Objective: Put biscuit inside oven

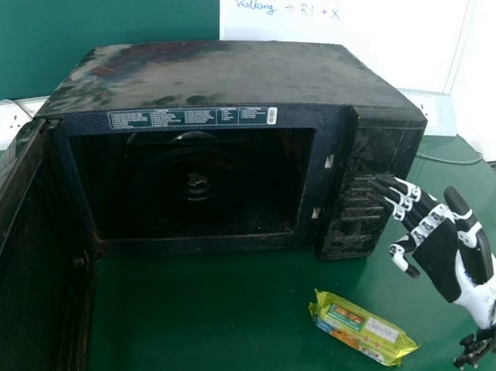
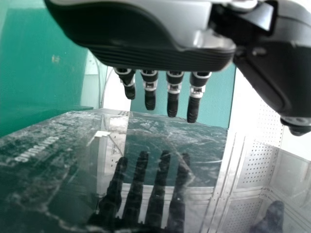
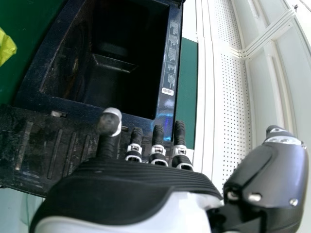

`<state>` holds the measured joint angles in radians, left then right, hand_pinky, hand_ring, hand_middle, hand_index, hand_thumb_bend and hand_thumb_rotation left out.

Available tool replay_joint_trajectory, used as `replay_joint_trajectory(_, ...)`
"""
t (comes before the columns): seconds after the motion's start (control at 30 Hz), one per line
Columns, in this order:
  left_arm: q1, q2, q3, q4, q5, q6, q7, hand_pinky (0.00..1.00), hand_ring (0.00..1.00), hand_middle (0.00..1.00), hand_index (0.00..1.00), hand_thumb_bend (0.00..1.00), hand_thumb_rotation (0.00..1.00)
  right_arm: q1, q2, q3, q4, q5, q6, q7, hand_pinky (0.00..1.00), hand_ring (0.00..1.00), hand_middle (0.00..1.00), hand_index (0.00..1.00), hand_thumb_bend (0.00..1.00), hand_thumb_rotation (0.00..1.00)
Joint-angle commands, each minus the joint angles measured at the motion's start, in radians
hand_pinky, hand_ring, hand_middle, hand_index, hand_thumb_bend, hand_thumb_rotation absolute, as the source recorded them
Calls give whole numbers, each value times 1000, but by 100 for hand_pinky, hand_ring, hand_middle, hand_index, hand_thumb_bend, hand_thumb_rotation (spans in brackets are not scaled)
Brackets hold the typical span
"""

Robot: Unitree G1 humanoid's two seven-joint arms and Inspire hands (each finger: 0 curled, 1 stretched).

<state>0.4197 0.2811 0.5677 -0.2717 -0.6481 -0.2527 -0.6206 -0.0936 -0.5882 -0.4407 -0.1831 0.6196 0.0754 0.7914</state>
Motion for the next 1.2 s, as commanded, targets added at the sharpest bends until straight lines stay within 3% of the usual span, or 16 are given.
replay_joint_trajectory(0.0,10,3,-7,-6,1,3,-6,100,100,100,100,100,100,-1,-3,-8,-4,5,-3,-3,0,100,100,94,87,97)
replay_joint_trajectory(0.53,7,-2,-15,-8,3,5,-7,100,100,100,100,100,100,11,-24,-10,-21,-24,-19,-5,0,100,99,94,86,96)
replay_joint_trajectory(0.73,11,-7,-21,-15,13,1,1,98,100,100,100,99,100,13,-85,-6,9,-171,-188,56,0,100,99,93,86,96)
replay_joint_trajectory(0.93,13,-12,-26,-25,12,10,12,100,100,100,100,100,100,46,-155,-4,-29,-294,-210,31,0,100,99,91,87,94)
replay_joint_trajectory(1.17,14,-14,-33,-36,30,7,30,100,100,100,100,100,100,78,-209,1,-101,-489,-309,-24,0,100,100,93,88,96)
